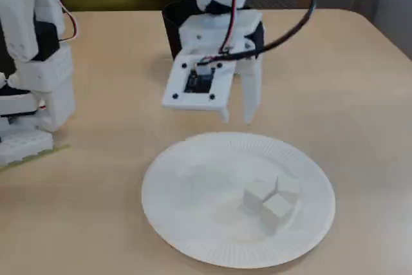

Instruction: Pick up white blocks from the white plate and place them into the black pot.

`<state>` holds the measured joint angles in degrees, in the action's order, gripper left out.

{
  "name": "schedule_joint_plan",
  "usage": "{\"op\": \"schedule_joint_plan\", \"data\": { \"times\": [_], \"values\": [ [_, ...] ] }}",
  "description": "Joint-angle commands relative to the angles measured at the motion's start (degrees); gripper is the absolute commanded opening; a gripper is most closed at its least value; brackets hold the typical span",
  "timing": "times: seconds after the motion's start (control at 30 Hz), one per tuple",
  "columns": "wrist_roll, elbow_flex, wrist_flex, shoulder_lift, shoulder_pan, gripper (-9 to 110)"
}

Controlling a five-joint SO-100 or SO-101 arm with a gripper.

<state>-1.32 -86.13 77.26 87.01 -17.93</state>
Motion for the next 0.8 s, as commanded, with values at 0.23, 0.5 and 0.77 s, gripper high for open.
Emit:
{"op": "schedule_joint_plan", "data": {
  "times": [0.23,0.5,0.77],
  "values": [
    [3.43,5.89,-4.04,-7.56,-3.25,26],
    [3.34,6.33,-11.78,-11.43,-4.13,29],
    [3.6,12.66,-11.95,-17.75,-5.36,27]
  ]
}}
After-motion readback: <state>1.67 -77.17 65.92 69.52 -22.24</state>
